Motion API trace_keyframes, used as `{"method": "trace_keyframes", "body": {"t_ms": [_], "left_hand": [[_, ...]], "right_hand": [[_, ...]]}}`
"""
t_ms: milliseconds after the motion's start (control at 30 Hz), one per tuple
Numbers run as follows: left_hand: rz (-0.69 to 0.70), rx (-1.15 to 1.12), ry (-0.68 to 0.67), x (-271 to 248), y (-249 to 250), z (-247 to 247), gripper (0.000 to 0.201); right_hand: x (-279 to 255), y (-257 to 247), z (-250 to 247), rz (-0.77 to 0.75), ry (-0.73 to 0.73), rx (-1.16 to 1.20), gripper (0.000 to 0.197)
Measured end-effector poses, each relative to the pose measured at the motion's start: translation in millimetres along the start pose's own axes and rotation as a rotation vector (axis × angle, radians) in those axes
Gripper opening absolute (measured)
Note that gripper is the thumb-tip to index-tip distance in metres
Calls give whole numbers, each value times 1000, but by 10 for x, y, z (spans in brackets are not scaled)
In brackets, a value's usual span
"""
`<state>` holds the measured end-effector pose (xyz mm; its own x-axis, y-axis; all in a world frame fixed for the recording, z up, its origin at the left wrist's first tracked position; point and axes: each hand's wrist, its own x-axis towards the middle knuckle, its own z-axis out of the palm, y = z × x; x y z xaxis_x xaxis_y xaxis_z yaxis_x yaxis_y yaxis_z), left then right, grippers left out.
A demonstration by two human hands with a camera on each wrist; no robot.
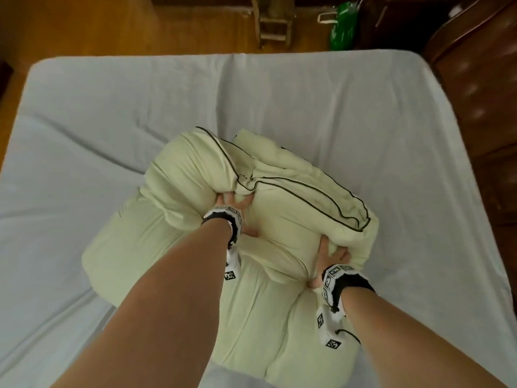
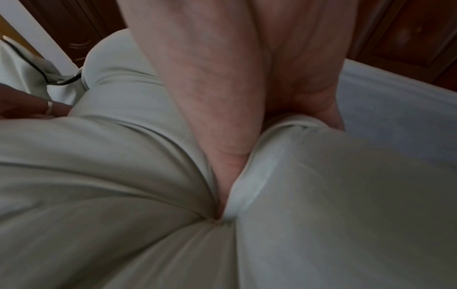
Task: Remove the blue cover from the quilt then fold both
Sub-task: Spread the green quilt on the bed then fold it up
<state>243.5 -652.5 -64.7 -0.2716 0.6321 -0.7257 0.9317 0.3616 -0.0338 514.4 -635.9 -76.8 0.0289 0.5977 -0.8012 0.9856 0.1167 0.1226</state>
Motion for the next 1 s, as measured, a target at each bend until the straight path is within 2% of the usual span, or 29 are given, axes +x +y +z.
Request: {"method": "trace_keyframes", "body": {"t_ms": [133, 200, 333, 400, 467, 600, 700, 800, 867, 900, 967, 1000], "left_hand": [[-17, 48, -52, 457, -16, 60, 131], [-30, 112, -133, 666, -4, 104, 124], [2, 132, -146, 1279, -98, 324, 115], [5, 143, -112, 1107, -55, 160, 116], [5, 89, -61, 959, -30, 86, 125], [-1, 77, -64, 517, 143, -264, 129], [-16, 69, -64, 337, 274, -343, 114], [-90, 69, 33, 96, 400, -366, 103], [-159, 48, 72, -47, 492, -410, 90], [-198, 36, 66, -115, 549, -462, 84], [-261, 22, 47, -270, 721, -607, 86], [-289, -1, 48, -362, 839, -690, 90]], "right_hand": [[278, -37, -55, -30, -41, -26, 149], [399, -1, -75, -73, -62, -9, 150], [600, 53, -111, -125, -117, 25, 152], [641, 34, -97, -133, -114, 2, 156], [650, 22, -86, -151, -94, 12, 157], [607, 124, -115, -201, -80, 105, 151], [542, 261, -145, -289, -63, 215, 143], [477, 439, -131, -348, -60, 462, 137], [333, 648, -187, -350, -69, 674, 118], [264, 767, -218, -326, -68, 771, 100], [132, 976, -319, -259, -7, 926, 63], [115, 1065, -355, -226, 35, 990, 62]]}}
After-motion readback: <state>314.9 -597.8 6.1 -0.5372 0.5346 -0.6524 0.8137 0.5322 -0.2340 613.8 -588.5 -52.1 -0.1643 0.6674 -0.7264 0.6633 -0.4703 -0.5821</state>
